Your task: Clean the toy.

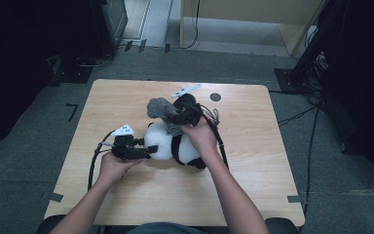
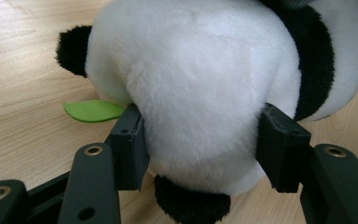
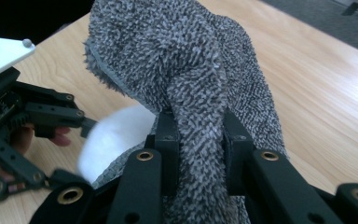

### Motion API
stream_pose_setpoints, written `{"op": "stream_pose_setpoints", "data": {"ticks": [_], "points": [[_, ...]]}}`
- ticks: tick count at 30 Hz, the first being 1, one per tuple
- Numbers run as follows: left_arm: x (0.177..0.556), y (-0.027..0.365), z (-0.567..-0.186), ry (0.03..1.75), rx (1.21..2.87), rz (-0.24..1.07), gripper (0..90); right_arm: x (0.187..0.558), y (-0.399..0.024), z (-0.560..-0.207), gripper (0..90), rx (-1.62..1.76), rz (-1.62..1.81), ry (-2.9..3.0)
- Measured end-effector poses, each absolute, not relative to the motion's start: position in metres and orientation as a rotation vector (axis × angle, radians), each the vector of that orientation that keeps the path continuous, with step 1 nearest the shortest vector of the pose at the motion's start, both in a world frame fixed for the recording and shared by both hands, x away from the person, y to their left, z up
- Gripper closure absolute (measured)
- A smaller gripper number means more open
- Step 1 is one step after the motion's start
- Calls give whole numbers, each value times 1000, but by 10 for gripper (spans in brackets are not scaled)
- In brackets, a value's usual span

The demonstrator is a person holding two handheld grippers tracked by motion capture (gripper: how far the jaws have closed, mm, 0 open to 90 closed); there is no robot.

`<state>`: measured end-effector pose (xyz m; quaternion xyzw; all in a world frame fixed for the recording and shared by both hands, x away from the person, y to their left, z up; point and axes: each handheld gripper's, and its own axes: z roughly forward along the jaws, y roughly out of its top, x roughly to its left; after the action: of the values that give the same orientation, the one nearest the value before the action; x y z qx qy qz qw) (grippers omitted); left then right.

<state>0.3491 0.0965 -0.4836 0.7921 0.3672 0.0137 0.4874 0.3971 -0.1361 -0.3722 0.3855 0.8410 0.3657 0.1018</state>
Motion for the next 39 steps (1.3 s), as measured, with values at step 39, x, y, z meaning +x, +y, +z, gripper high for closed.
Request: {"op": "stream_pose_setpoints", "data": {"ticks": [39], "points": [[350,94,-484,926,1937,19,450,390,-194,-389,746,1225,925,2438]]}}
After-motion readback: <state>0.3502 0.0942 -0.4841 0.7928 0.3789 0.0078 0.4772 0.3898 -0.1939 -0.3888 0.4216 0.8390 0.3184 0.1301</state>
